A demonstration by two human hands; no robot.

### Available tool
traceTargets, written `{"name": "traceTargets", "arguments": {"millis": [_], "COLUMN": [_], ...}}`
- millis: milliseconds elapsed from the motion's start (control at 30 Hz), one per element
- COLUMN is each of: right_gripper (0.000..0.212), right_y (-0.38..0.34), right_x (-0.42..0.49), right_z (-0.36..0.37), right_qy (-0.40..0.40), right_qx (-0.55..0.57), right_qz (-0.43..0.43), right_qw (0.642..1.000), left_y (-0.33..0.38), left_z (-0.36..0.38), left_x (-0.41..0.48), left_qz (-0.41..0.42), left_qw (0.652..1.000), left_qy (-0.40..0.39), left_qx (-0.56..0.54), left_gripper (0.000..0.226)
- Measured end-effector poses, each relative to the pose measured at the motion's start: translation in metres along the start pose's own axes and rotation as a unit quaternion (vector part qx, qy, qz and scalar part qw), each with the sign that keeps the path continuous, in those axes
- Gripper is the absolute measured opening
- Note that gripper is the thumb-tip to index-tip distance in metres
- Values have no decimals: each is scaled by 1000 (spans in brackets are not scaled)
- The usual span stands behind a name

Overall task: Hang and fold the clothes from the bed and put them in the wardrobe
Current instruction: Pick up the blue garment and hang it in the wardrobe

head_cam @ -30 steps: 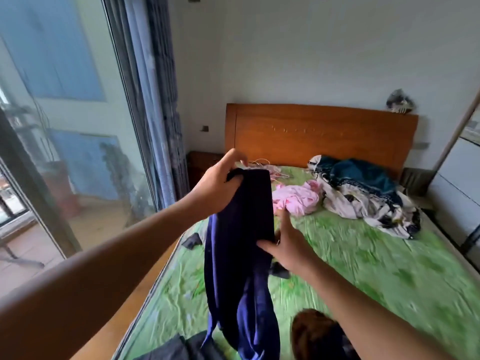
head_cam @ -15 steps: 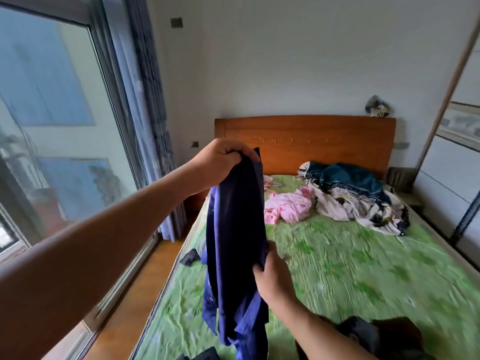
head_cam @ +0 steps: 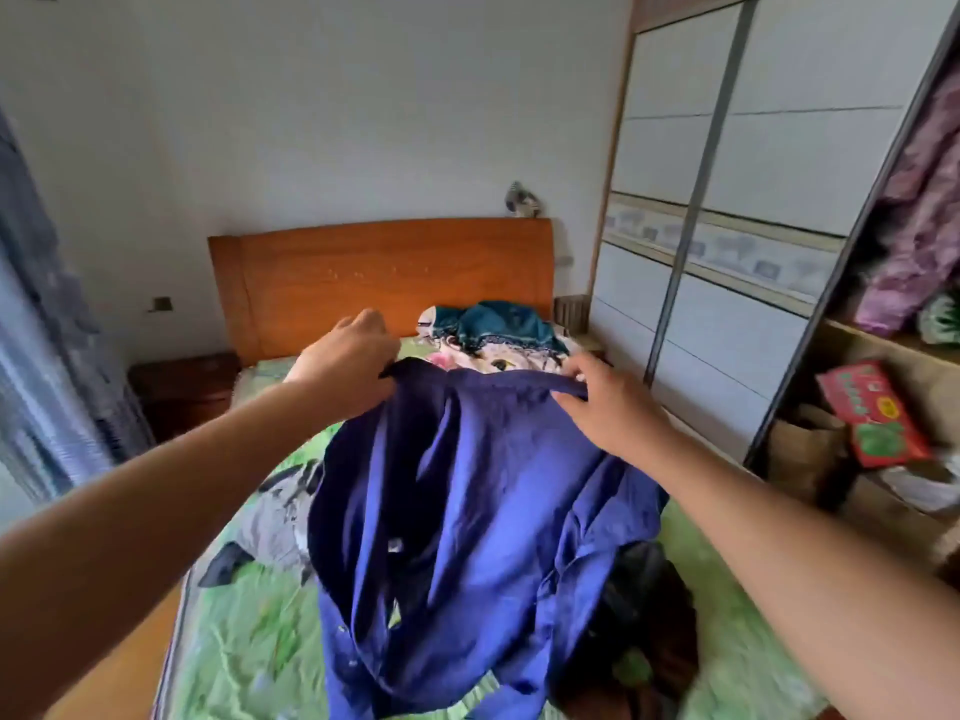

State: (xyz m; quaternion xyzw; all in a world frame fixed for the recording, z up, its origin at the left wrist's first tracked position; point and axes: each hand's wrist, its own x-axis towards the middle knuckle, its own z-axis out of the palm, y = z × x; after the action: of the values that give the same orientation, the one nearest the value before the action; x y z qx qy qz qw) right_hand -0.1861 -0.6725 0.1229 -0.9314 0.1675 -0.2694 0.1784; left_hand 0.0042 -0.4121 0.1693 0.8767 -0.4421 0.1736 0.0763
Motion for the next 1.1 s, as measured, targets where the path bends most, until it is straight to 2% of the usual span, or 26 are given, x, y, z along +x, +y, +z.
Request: {"name": "traceTargets", "arguments": {"millis": [33, 133, 233, 300, 467, 533, 567, 600, 667, 700, 767, 833, 867, 933, 1033, 1100], "right_gripper": [20, 38, 47, 51, 48, 33, 35, 49, 66, 62, 40, 17, 17, 31, 34, 41], "right_y": [4, 27, 66, 98, 180, 210, 226, 244, 282, 299, 328, 352, 364, 387, 418, 443], "right_x": [-4, -25, -58, -83, -157, -186, -200, -213, -241, -256, -275, -293, -298, -305, -305, -301], "right_z": [-19, -73, -125, -160, -240, -267, -282, -298, -322, -337, -362, -392, -405, -427, -459, -479], "right_qy": [0, -22, -43, -69, -81, -57, -55, -66, -67, -63, -72, -85, -96, -85, -32, -20], "right_qx": [-46, -220, -415, -464, -506, -470, -440, -401, -355, -351, -367, -410, -439, -449, -374, -340], "right_qz": [-20, -67, -98, -93, -85, -12, 39, 97, 147, 159, 182, 219, 214, 224, 272, 306], "right_qw": [999, 973, 904, 878, 855, 881, 895, 909, 921, 920, 910, 881, 867, 860, 886, 889], "left_y": [17, 74, 127, 158, 260, 310, 337, 365, 419, 451, 495, 544, 565, 608, 664, 696], "left_z": [4, 10, 9, 5, 8, 15, 18, 21, 27, 30, 35, 41, 44, 49, 57, 63], "left_x": [7, 30, 49, 63, 100, 115, 121, 129, 143, 150, 159, 167, 170, 179, 195, 210], "left_qz": [34, 92, 209, 277, 351, 360, 361, 362, 363, 362, 360, 360, 356, 346, 326, 319], "left_qw": [999, 987, 961, 942, 919, 919, 920, 921, 923, 925, 926, 925, 927, 929, 934, 936], "left_qy": [-6, -32, -14, 24, 29, 35, 39, 43, 56, 61, 63, 61, 57, 49, 52, 52], "left_qx": [-37, -128, -182, -186, -178, -159, -147, -134, -112, -104, -97, -100, -105, -121, -136, -141], "left_gripper": [12, 33, 38, 35, 42, 51, 55, 57, 57, 56, 55, 54, 52, 47, 36, 30]}}
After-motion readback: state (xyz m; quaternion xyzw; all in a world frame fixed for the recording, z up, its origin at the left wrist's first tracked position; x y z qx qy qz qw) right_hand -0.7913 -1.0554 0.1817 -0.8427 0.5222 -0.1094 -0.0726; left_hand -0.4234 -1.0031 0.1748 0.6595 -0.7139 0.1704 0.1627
